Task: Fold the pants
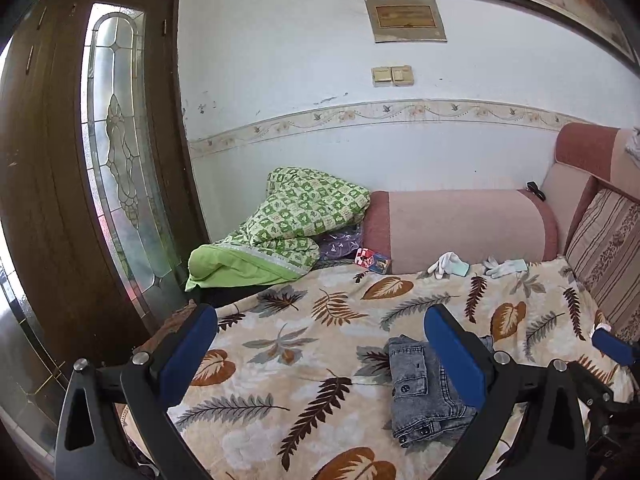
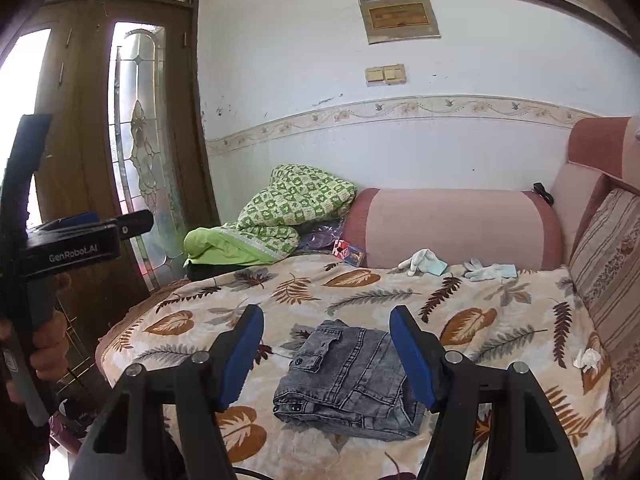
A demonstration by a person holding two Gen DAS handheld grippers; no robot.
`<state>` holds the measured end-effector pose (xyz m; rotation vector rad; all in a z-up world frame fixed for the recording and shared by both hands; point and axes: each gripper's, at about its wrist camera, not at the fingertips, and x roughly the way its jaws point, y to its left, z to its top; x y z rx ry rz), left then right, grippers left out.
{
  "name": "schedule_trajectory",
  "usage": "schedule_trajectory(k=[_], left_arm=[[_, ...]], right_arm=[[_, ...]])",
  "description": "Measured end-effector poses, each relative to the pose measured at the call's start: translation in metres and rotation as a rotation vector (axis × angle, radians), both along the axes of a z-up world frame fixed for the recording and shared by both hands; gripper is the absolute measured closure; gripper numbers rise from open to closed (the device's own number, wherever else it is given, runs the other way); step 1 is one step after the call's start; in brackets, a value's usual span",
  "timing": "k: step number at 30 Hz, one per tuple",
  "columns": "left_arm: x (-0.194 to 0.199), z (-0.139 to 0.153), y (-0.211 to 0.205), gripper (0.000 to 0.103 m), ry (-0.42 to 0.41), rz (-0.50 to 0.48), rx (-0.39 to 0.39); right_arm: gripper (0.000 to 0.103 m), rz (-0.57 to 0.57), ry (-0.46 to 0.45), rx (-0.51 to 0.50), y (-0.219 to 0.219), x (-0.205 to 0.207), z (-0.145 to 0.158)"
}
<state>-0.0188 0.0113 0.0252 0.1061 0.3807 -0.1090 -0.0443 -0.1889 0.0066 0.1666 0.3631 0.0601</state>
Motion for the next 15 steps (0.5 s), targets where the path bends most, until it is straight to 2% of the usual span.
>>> schedule_trajectory(k=[15], left_arm=[[-0.002, -0.003, 0.010, 0.000, 0.025, -0.008, -0.025]], right_arm=[[0.034, 0.048, 0.043, -0.045, 0.026, 0.008, -0.012]])
